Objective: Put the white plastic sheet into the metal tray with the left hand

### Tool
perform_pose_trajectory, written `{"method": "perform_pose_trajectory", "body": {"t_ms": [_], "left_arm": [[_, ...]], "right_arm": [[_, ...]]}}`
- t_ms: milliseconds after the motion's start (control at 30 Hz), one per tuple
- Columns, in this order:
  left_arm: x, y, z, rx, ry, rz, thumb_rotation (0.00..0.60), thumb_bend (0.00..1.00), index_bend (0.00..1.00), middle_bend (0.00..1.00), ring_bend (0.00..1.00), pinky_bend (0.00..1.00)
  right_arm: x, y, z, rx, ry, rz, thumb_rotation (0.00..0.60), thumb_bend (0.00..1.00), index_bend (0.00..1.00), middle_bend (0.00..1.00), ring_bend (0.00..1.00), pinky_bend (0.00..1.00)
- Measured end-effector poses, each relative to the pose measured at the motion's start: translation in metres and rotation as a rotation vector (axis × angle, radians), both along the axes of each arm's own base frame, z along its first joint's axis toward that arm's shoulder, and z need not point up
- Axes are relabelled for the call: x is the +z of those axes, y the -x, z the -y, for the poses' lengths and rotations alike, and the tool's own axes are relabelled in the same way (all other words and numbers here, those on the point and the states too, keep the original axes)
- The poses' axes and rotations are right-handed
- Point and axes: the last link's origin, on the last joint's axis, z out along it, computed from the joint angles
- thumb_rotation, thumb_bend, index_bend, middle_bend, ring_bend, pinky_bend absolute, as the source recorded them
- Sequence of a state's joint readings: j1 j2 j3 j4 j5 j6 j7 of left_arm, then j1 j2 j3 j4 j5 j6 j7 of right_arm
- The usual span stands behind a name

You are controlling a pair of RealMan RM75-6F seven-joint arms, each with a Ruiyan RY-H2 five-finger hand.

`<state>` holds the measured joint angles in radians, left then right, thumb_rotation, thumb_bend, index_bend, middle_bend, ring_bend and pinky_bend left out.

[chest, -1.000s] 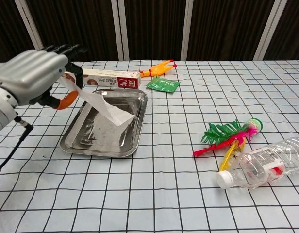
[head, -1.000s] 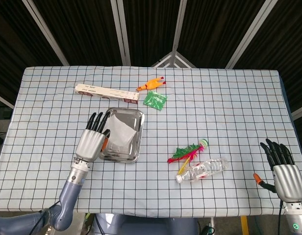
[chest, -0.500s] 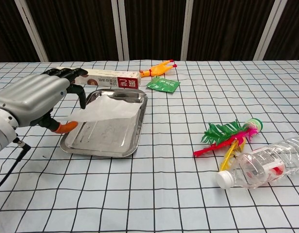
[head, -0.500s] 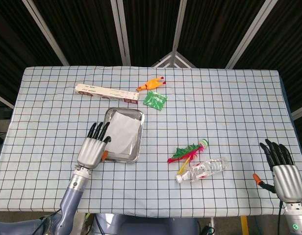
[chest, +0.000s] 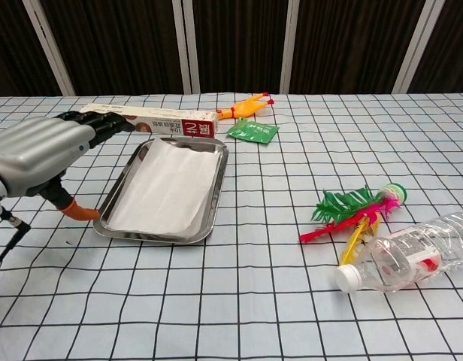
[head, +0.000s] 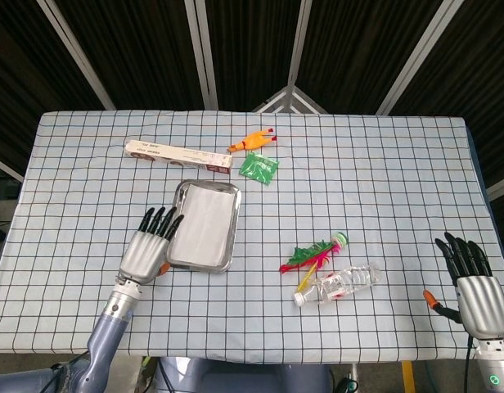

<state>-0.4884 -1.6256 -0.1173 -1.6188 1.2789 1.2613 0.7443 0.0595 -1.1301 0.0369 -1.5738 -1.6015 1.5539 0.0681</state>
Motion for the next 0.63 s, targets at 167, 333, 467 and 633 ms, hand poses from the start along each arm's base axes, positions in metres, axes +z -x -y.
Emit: {"method": "perform_pose_trajectory", "body": {"t_ms": [167, 333, 467, 633], "left_arm": [[0.022, 0.013, 0.001, 0.018, -0.007, -0.009, 0.6, 0.1, 0.0, 0.0, 0.0, 0.0], [0.062, 0.04, 0.012, 0.06, -0.081, 0.016, 0.6, 0.08, 0.0, 0.0, 0.0, 0.0], [0.1, 0.072, 0.037, 0.1, -0.141, 0.05, 0.6, 0.04, 0.0, 0.0, 0.0, 0.0], [0.125, 0.105, 0.073, 0.137, -0.154, 0.036, 0.6, 0.0, 0.0, 0.0, 0.0, 0.0]], "right_arm": [[0.0, 0.001, 0.0, -0.007, 0.0, -0.006, 0.6, 0.29, 0.0, 0.0, 0.0, 0.04], [0.002, 0.003, 0.0, -0.002, 0.008, -0.034, 0.6, 0.29, 0.0, 0.0, 0.0, 0.04], [0.001, 0.003, 0.0, -0.003, 0.013, -0.046, 0.6, 0.29, 0.0, 0.0, 0.0, 0.04], [0.0, 0.003, -0.001, -0.006, 0.015, -0.056, 0.6, 0.29, 0.0, 0.0, 0.0, 0.04]]}}
